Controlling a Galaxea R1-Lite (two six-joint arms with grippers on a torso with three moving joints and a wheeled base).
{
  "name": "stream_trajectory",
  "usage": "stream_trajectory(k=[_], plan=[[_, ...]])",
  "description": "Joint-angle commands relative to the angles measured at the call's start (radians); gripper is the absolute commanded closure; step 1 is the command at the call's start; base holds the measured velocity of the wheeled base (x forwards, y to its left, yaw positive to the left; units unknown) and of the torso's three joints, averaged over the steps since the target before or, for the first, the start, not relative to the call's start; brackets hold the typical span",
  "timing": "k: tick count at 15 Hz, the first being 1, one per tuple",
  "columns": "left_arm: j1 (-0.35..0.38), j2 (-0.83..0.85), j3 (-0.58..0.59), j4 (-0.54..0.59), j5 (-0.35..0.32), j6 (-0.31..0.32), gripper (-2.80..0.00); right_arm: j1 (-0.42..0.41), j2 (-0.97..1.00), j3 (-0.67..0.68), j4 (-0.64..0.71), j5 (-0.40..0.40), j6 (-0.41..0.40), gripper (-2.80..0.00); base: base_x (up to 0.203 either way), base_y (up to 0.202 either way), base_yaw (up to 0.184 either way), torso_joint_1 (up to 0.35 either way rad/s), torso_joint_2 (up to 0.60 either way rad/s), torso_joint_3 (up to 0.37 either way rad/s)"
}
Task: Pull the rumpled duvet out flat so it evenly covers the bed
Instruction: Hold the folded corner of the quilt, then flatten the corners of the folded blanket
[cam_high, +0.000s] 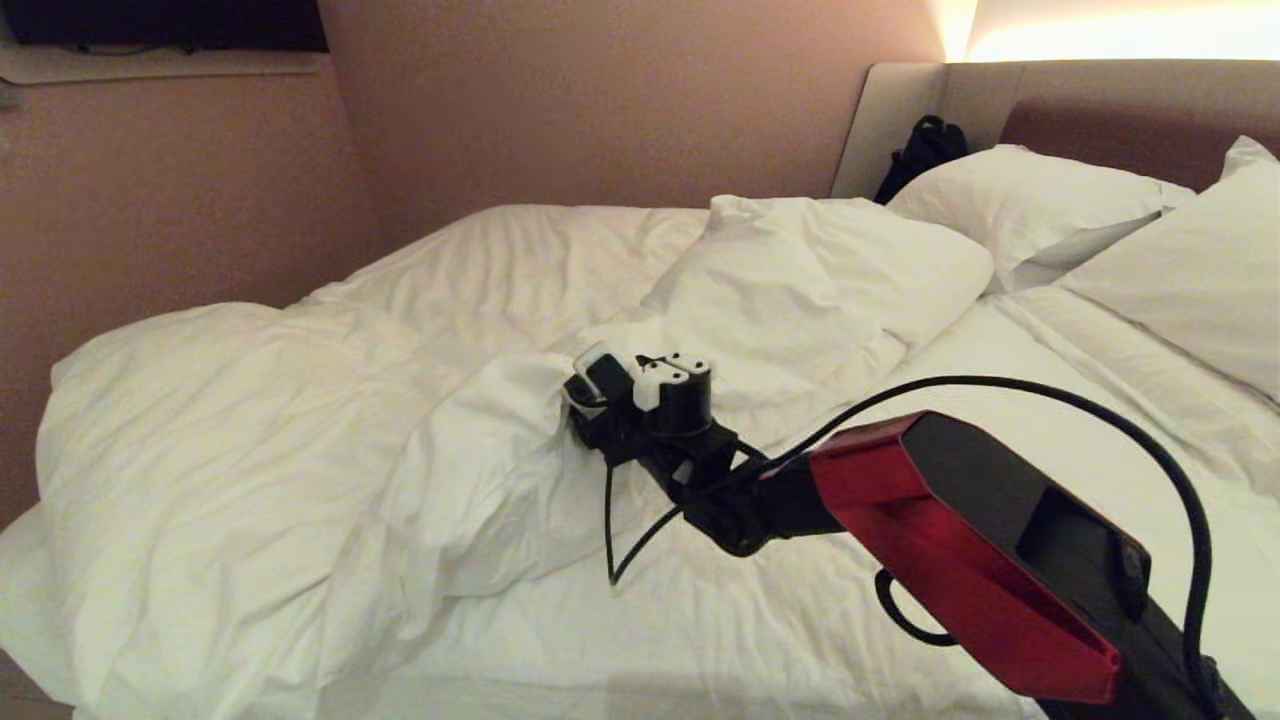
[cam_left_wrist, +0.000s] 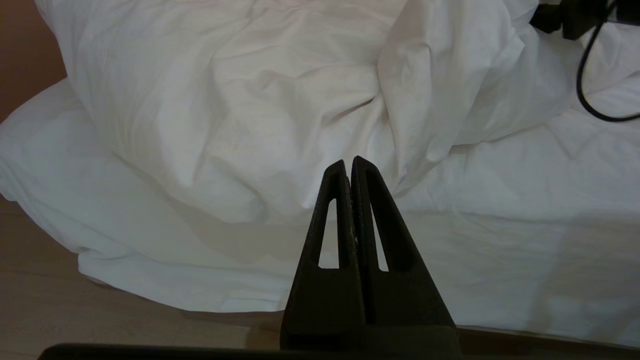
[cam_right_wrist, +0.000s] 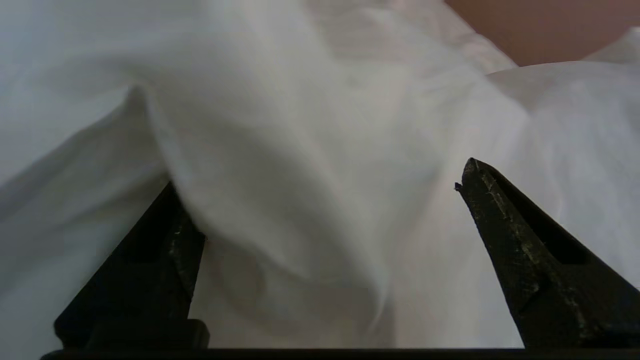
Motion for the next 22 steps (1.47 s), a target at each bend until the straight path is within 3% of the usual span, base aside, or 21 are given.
stream_trajectory(k=[1,2,10,13,18,22], plan=[[0.0,0.0,0.0,0.0,0.0,0.0,0.0,-0.018,0.036,-0.034,0.033,-0.008,-0.002,-0.19,0.0,0.0,0.0,0.0,0.0,0.0],[0.0,0.0,0.0,0.001,0.0,0.0,0.0,-0.023,0.033,-0.033,0.035,-0.008,0.0,0.0,0.0,0.0,0.0,0.0,0.0,0.0],[0.0,0.0,0.0,0.0,0.0,0.0,0.0,-0.026,-0.013,0.005,0.051,-0.008,0.042,0.0,0.0,0.0,0.0,0.0,0.0,0.0],[0.0,0.0,0.0,0.0,0.0,0.0,0.0,-0.027,-0.097,0.069,0.111,-0.008,0.14,0.0,0.0,0.0,0.0,0.0,0.0,0.0],[0.0,0.0,0.0,0.0,0.0,0.0,0.0,-0.043,-0.285,0.201,0.306,-0.004,0.377,0.0,0.0,0.0,0.0,0.0,0.0,0.0],[0.0,0.0,0.0,0.0,0.0,0.0,0.0,-0.079,-0.447,0.409,0.338,0.002,0.461,0.0,0.0,0.0,0.0,0.0,0.0,0.0]])
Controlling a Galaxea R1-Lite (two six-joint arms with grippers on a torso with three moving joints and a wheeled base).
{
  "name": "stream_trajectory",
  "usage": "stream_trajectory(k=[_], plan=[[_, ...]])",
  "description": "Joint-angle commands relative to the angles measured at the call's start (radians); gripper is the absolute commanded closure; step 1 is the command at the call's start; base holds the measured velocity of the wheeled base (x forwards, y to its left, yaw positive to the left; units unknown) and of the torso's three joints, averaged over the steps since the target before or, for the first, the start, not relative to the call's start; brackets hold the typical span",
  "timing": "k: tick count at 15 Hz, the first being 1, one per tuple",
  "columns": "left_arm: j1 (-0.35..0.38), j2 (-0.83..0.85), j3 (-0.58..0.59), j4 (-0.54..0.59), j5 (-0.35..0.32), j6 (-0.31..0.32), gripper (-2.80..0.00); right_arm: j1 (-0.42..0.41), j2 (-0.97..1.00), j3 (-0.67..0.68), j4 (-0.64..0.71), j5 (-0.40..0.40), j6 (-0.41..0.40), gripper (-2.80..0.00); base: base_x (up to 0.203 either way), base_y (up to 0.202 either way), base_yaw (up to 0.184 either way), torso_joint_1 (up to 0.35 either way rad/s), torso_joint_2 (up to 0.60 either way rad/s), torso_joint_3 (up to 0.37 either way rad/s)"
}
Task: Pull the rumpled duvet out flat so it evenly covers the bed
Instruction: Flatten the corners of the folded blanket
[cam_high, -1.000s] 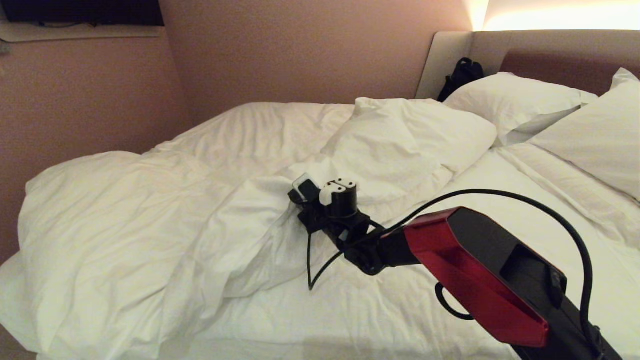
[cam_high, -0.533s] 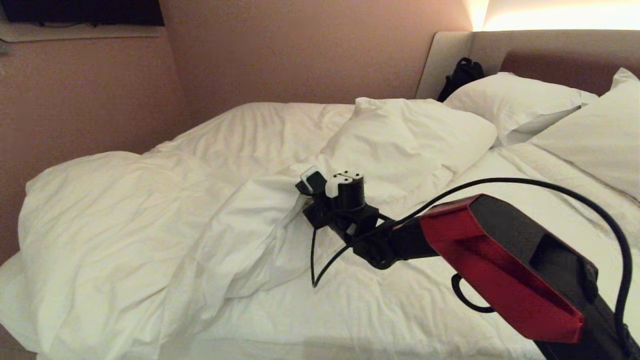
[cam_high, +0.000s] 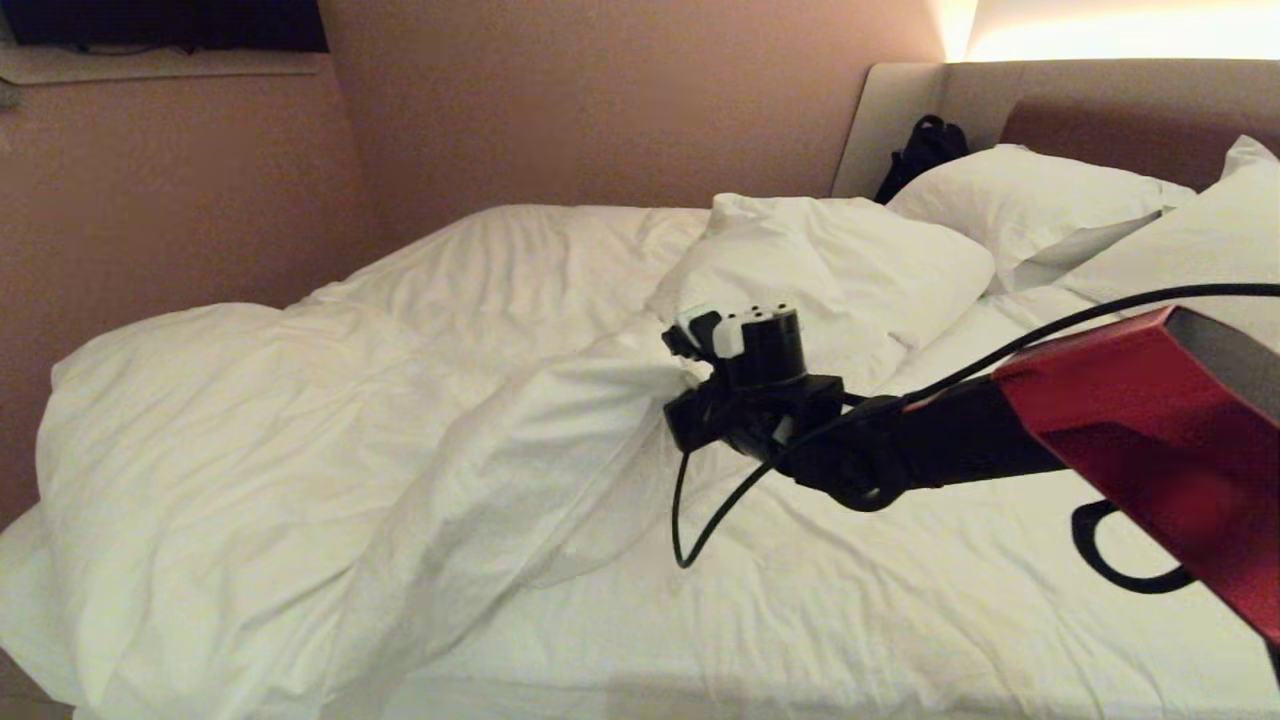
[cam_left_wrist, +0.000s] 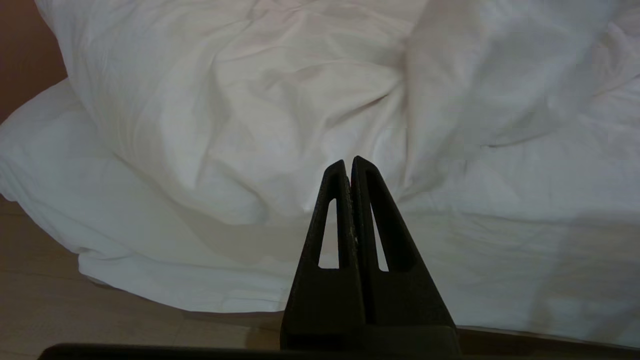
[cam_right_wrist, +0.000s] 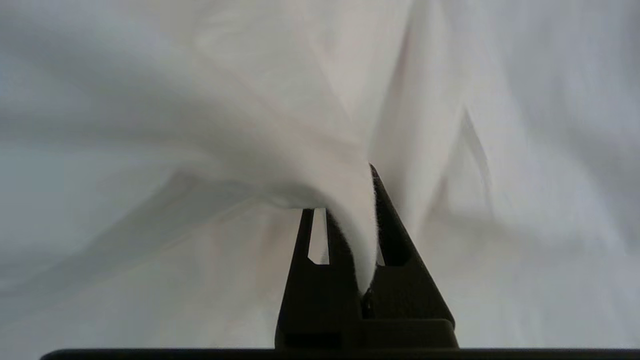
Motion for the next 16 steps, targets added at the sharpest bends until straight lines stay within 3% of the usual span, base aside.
stream_trajectory(k=[1,8,16], plan=[[0.0,0.0,0.0,-0.001,0.001,0.0,0.0,-0.014,-0.112,0.085,0.028,0.0,0.103,0.0,0.0,0.0,0.0,0.0,0.0,0.0],[0.0,0.0,0.0,-0.001,0.001,0.0,0.0,-0.026,-0.408,0.434,0.028,0.003,0.213,0.0,0.0,0.0,0.0,0.0,0.0,0.0],[0.0,0.0,0.0,-0.001,0.001,0.0,0.0,-0.023,-0.572,0.768,0.025,0.004,0.236,0.0,0.0,0.0,0.0,0.0,0.0,0.0]])
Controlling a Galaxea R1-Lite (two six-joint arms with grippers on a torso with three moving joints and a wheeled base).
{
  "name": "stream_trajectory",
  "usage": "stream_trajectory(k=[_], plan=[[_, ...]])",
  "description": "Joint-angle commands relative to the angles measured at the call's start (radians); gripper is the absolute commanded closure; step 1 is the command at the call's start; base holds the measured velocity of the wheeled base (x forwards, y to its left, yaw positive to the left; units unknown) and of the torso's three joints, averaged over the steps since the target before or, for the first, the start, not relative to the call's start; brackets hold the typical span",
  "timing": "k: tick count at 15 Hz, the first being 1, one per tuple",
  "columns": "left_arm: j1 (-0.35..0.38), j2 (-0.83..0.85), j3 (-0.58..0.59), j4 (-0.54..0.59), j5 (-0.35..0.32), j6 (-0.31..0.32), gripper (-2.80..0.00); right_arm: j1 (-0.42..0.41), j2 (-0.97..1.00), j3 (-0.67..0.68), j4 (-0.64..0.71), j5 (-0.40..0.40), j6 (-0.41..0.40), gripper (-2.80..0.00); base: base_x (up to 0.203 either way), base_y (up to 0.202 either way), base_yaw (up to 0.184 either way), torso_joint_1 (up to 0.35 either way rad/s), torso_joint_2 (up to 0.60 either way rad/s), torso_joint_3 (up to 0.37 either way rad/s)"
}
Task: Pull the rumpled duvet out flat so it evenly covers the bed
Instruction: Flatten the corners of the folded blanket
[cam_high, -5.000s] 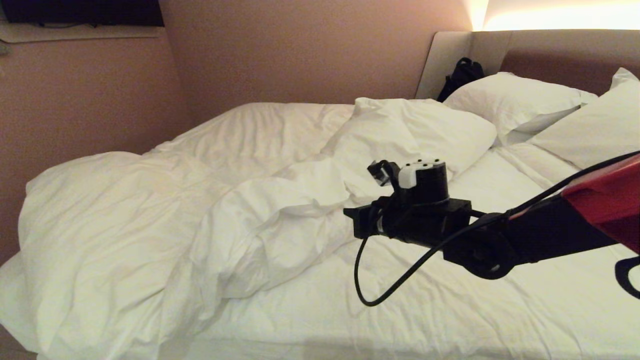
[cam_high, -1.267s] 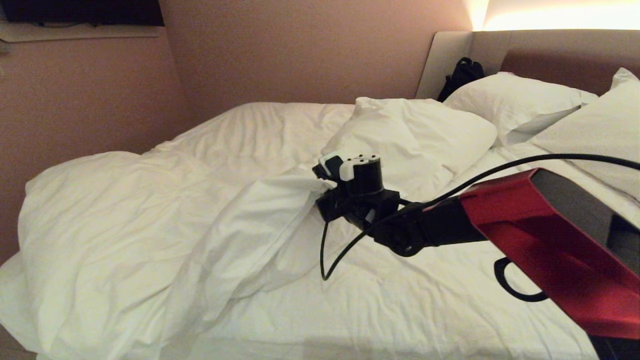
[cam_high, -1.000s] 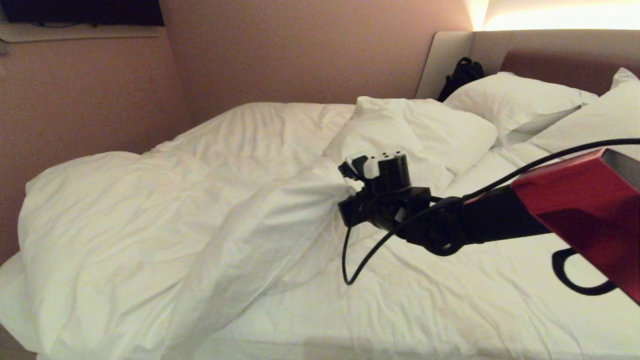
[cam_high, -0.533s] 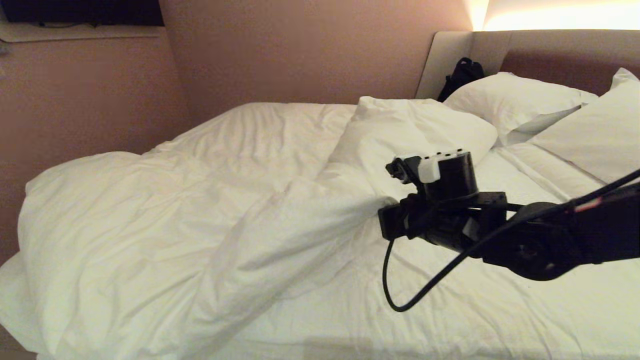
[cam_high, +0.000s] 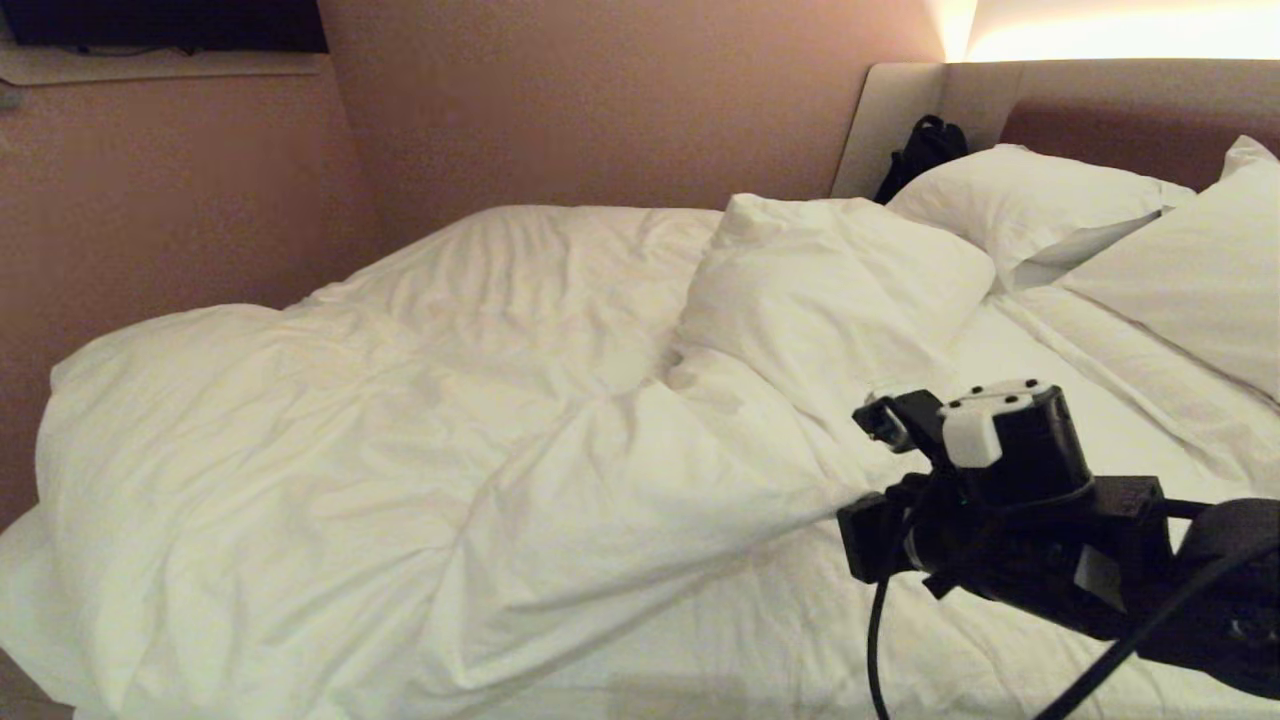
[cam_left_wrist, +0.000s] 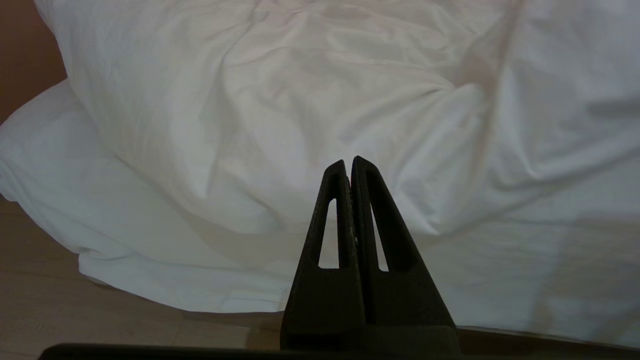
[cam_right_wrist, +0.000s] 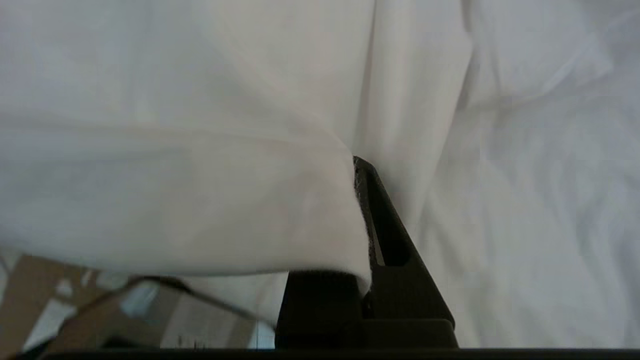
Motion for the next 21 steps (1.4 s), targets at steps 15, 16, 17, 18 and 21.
stream_trajectory(k=[15,16,17,18,21], plan=[[0.0,0.0,0.0,-0.001,0.001,0.0,0.0,0.046,-0.369,0.392,0.005,-0.004,0.084,0.0,0.0,0.0,0.0,0.0,0.0,0.0],[0.0,0.0,0.0,0.0,0.001,-0.001,0.0,0.049,-0.39,0.4,0.006,-0.004,0.087,0.0,0.0,0.0,0.0,0.0,0.0,0.0],[0.0,0.0,0.0,-0.001,0.001,0.0,0.0,0.049,-0.419,0.404,0.012,-0.004,0.088,0.0,0.0,0.0,0.0,0.0,0.0,0.0],[0.0,0.0,0.0,-0.001,0.001,0.0,0.0,0.05,-0.453,0.406,0.034,-0.004,0.089,0.0,0.0,0.0,0.0,0.0,0.0,0.0],[0.0,0.0,0.0,-0.001,0.001,-0.002,0.0,0.05,-0.56,0.398,0.131,-0.002,0.091,0.0,0.0,0.0,0.0,0.0,0.0,0.0]])
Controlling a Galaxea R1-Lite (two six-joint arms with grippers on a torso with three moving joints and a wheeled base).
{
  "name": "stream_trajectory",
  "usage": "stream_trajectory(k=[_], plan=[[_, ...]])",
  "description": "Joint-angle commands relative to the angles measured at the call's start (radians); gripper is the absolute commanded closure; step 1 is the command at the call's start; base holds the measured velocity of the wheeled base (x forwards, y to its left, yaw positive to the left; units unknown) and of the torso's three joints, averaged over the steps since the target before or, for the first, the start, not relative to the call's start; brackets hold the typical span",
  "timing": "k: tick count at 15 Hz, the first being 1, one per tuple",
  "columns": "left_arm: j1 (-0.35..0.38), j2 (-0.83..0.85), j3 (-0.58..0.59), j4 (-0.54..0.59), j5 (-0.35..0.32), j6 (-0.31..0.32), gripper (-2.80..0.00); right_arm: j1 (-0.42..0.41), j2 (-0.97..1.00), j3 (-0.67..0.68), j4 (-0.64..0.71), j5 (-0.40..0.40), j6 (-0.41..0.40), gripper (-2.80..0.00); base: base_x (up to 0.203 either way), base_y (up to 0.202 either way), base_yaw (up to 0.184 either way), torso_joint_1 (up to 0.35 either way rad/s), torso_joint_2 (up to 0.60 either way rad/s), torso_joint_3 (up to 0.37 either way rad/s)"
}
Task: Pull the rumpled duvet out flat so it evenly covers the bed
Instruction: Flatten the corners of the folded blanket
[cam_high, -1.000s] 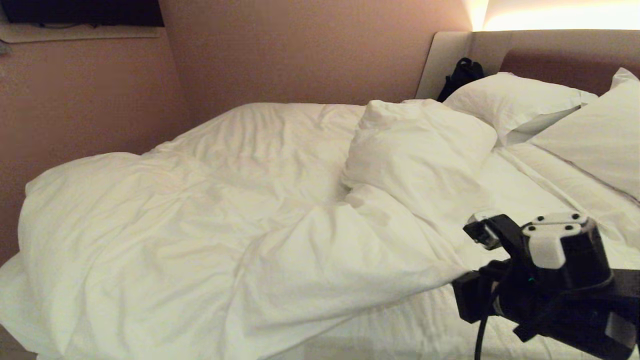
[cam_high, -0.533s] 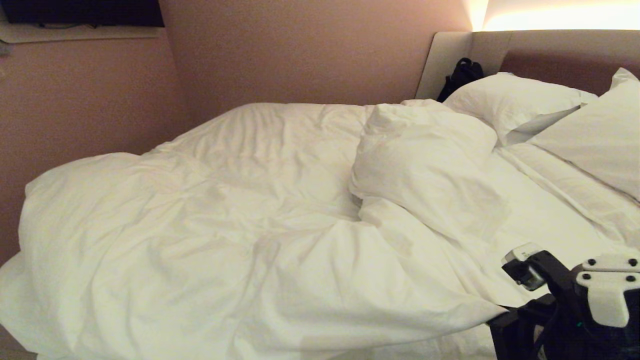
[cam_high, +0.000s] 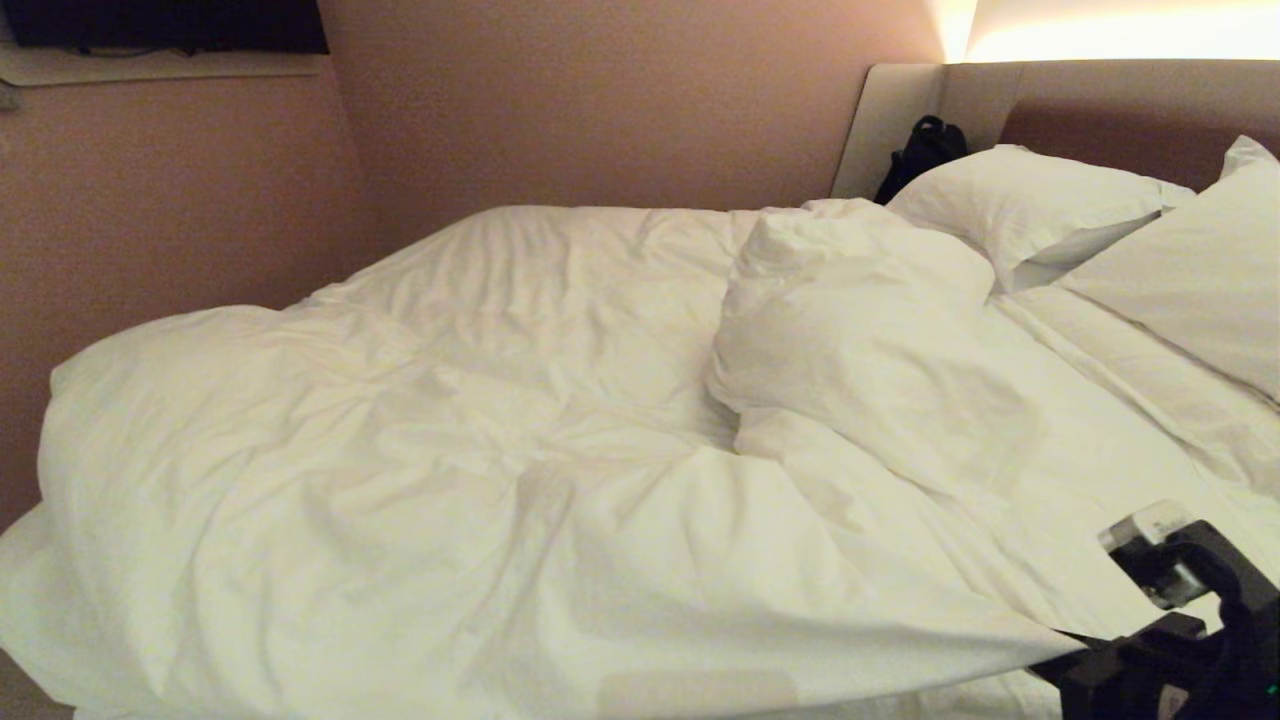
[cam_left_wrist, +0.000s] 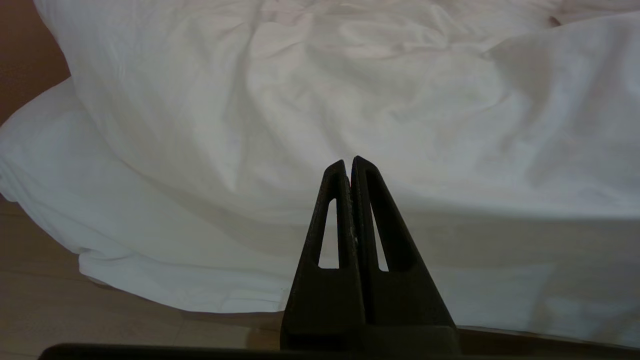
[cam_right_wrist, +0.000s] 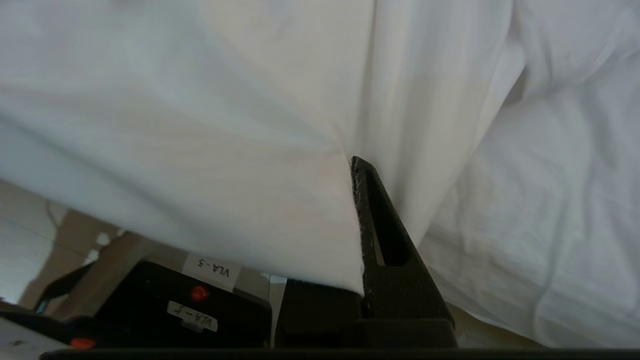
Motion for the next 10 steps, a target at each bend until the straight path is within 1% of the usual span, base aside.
stream_trajectory(k=[1,3,6,10], plan=[[0.0,0.0,0.0,0.0,0.0,0.0,0.0,0.001,-0.09,-0.007,0.089,-0.001,0.001,0.0,0.0,0.0,0.0,0.0,0.0,0.0],[0.0,0.0,0.0,-0.001,0.0,-0.001,0.0,0.001,-0.127,-0.033,0.143,-0.001,0.003,0.0,0.0,0.0,0.0,0.0,0.0,0.0],[0.0,0.0,0.0,-0.001,0.0,0.0,0.0,0.001,-0.135,-0.106,0.178,-0.001,0.014,0.0,0.0,0.0,0.0,0.0,0.0,0.0],[0.0,0.0,0.0,-0.001,0.0,0.0,0.0,0.001,-0.136,-0.28,0.324,0.008,0.034,0.0,0.0,0.0,0.0,0.0,0.0,0.0]])
